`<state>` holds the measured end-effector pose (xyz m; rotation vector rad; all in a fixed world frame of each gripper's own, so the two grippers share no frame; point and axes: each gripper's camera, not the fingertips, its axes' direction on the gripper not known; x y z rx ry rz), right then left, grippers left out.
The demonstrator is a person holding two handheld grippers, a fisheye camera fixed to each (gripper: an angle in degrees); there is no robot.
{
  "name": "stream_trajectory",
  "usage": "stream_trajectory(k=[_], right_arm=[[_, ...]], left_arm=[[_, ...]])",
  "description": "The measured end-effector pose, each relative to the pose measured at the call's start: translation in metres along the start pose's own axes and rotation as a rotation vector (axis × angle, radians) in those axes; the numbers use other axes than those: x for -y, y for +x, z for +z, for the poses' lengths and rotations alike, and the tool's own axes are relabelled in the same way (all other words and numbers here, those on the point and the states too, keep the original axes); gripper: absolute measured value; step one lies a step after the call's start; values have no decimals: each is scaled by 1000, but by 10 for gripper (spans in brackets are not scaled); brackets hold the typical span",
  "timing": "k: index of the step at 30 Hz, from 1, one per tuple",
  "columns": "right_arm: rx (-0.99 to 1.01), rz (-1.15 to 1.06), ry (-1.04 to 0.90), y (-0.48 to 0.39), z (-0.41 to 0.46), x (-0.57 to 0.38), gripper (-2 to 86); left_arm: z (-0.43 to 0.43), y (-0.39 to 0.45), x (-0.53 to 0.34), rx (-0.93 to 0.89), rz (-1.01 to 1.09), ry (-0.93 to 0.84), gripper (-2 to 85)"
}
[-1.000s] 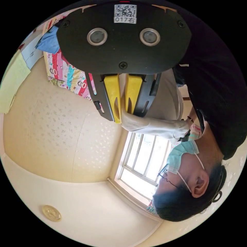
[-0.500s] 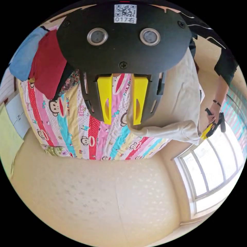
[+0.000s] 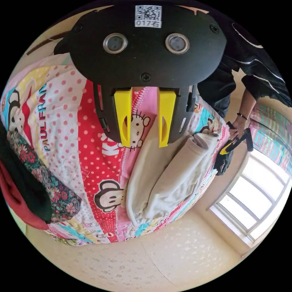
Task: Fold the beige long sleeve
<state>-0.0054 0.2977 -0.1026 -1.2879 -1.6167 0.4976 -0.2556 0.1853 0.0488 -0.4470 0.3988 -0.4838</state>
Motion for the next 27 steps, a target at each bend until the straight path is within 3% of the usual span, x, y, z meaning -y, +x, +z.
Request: stream_trajectory(k=[1, 6, 9, 14, 17, 21, 24, 27], right_arm=[[8, 24, 63, 1, -8, -7, 125], [-71, -99, -97, -13, -47, 31, 37], [-152, -142, 0, -6, -140, 58, 28], [-390, -37, 187, 65, -306, 78, 42], [-290, 67, 185, 102, -338, 48, 71], [-60, -5, 176, 79, -311, -6, 91], [65, -100, 38, 34, -255, -27, 104], [84, -176, -43, -9, -207, -37, 110]], left_arm=[[11, -3, 2, -52, -26, -36, 133], [27, -22, 32, -127, -136, -144, 46], [-47, -43, 63, -184, -112, 20, 30], [-196, -121, 92, 41, -207, 257, 46], [-239, -175, 64, 21, -322, 351, 76], [-229, -182, 4, -200, -354, 403, 114], [-173, -142, 1, -390, -269, 231, 111], [-111, -94, 14, -341, -177, 30, 118]])
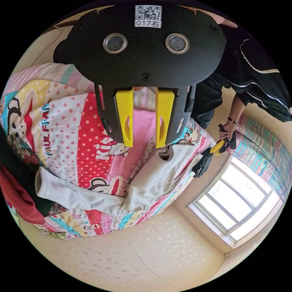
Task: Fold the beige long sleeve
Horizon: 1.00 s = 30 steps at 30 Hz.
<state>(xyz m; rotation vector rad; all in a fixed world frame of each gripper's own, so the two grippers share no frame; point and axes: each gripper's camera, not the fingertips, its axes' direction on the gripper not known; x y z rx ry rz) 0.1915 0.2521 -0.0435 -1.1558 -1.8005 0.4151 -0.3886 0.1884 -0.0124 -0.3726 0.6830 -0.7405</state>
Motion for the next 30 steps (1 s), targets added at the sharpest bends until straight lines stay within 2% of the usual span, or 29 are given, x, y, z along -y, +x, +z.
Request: stream_trajectory(k=[4, 9, 11, 14, 18, 22, 23, 25, 27, 30], right_arm=[[-23, -38, -69, -36, 42, 2, 109], [-81, 27, 5, -54, 45, -12, 108], [-92, 45, 76, -61, 38, -18, 102], [-70, 71, 128, -64, 34, -14, 90], [-122, 105, 58, -64, 47, 1, 59], [-108, 73, 134, -64, -27, 17, 27], [-138, 27, 184, -69, -62, 21, 24], [-201, -44, 242, -76, -115, 27, 20], [-238, -94, 243, -84, -160, 34, 17], [-343, -163, 217, -109, -212, 32, 16]], left_arm=[[61, 6, 8, 69, -43, -80, 123], [82, -8, 5, 201, -116, -78, 106], [78, -16, 3, 181, -163, -46, 85], [77, -31, 4, 45, -251, -80, 46], [69, -31, 12, -9, -217, -98, 36], [18, -21, 38, -164, -139, -30, 28], [7, -18, 43, -160, -118, -22, 27], [-29, -2, 64, -35, -44, -46, 24], [-54, 18, 76, 10, 37, -34, 24], [-82, 51, 74, -4, 162, -55, 23]])
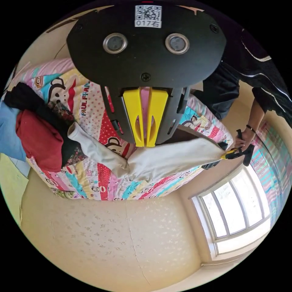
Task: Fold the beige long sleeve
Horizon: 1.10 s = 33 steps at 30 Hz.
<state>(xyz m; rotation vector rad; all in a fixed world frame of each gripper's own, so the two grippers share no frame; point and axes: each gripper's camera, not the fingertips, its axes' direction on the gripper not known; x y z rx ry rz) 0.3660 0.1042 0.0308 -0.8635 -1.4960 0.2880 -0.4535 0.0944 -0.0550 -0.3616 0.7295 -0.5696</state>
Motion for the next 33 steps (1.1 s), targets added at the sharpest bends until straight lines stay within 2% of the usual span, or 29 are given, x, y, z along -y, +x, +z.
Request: stream_trajectory(k=[2, 6, 9, 11, 13, 15, 19, 21, 22, 23, 24, 25, 27, 29, 30, 31, 33], right_arm=[[-40, 20, -71, -2, -17, -14, 17], [108, 134, -217, 10, 30, -79, 22], [107, 310, -373, 34, 78, -133, 30], [76, 347, -298, 41, 55, -136, 37], [34, 319, -204, 38, 32, -120, 41], [64, 257, -138, 31, 20, -96, 43], [160, 76, -48, -5, 46, -51, 46], [73, 69, -147, -14, 91, -46, 43], [-39, 101, -283, -12, 135, -52, 40], [-138, 157, -451, -1, 182, -68, 38], [-124, 182, -465, 5, 194, -76, 38], [-57, 244, -364, 17, 186, -87, 37], [47, 349, -363, 42, 174, -93, 38], [23, 390, -264, 67, 140, -96, 42], [-5, 385, -218, 72, 129, -96, 44], [-70, 369, -145, 84, 109, -94, 52], [-185, 365, -76, 105, 89, -87, 62]], left_arm=[[-6, 9, -16, 43, 20, -30, 25], [31, -27, -93, 227, -85, -113, 28], [50, -88, -151, 154, -343, -179, 35], [30, -103, -172, 96, -436, -91, 49], [-6, -89, -167, 116, -359, 35, 79], [-19, -64, -146, 141, -234, 58, 79], [7, 3, -104, 143, 49, 143, 43], [45, 17, -101, 146, 50, 174, 13], [78, 19, -103, 193, 45, 149, 1], [98, 19, -103, 240, 40, 114, -2], [138, 13, -104, 351, 8, 11, -5], [175, 4, -103, 437, -40, -105, -7], [202, 0, -96, 432, -101, -204, -8], [201, 17, -82, 337, -6, -131, -7], [196, 34, -73, 311, 108, -49, -5], [196, 46, -65, 327, 208, 11, -2], [215, 47, -56, 367, 305, 14, 8]])
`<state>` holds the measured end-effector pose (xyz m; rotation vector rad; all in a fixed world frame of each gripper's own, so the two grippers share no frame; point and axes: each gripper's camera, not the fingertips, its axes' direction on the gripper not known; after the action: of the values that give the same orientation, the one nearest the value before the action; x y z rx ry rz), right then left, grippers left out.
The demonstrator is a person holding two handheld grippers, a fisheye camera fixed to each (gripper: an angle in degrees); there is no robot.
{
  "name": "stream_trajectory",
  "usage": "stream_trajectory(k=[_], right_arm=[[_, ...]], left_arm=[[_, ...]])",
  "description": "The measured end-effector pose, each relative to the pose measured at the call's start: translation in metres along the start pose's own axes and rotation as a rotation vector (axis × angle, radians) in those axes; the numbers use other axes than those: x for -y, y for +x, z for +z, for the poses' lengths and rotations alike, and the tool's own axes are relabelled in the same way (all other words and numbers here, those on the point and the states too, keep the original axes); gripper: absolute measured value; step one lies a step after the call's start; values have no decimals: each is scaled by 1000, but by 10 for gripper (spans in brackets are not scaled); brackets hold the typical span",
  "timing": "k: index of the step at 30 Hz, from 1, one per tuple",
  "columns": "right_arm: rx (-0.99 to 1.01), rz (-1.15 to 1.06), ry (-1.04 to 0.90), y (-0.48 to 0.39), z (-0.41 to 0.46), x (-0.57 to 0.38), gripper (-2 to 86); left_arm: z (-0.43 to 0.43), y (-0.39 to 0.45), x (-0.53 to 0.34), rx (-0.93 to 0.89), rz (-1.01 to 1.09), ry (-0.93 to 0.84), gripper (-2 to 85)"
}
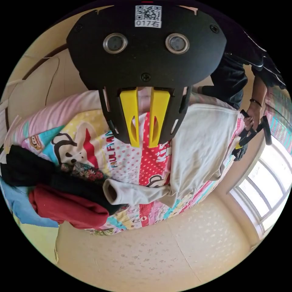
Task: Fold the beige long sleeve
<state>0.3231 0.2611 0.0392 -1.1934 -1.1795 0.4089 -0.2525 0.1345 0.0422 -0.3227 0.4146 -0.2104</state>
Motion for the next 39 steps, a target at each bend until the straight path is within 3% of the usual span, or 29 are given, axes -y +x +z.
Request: stream_trajectory(k=[2, 3, 5, 9, 13, 18, 21, 23, 27, 29, 31, 33, 35, 39], right_arm=[[-66, 2, -29, 22, 3, 25, 72], [-71, 1, -43, 26, 6, 31, 74], [-91, -20, -37, 37, 16, 49, 80], [-89, -146, -27, 23, 37, 63, 91], [-163, -243, -41, -3, 79, 74, 93], [-272, -142, -86, -4, 119, 91, 35], [-152, -76, 161, -27, 56, 101, 25], [44, -56, 406, -54, -27, 117, 21], [359, -238, 581, -130, -122, 138, 21], [435, -456, 518, -203, -127, 135, 24], [493, -525, 414, -249, -95, 118, 29], [581, -554, 262, -283, -35, 85, 36], [644, -568, -66, -311, 64, 25, 48], [752, -472, -249, -287, 128, -56, 94]], left_arm=[[49, -9, -6, -8, 20, -126, 30], [98, -22, -23, -37, -6, -299, 55], [99, -46, -39, -137, -76, -194, 65], [112, -82, -42, -291, -200, -219, 53], [113, -83, -44, -259, -177, -206, 48], [114, -88, -46, -253, -164, -190, 49], [117, -99, -47, -293, -183, -182, 49], [117, -101, -47, -291, -181, -181, 49], [119, -107, -46, -297, -182, -178, 49], [119, -110, -46, -300, -184, -177, 48], [119, -113, -45, -305, -186, -176, 49], [118, -116, -45, -312, -187, -173, 49], [117, -119, -44, -323, -186, -168, 50], [115, -127, -46, -366, -200, -151, 44]])
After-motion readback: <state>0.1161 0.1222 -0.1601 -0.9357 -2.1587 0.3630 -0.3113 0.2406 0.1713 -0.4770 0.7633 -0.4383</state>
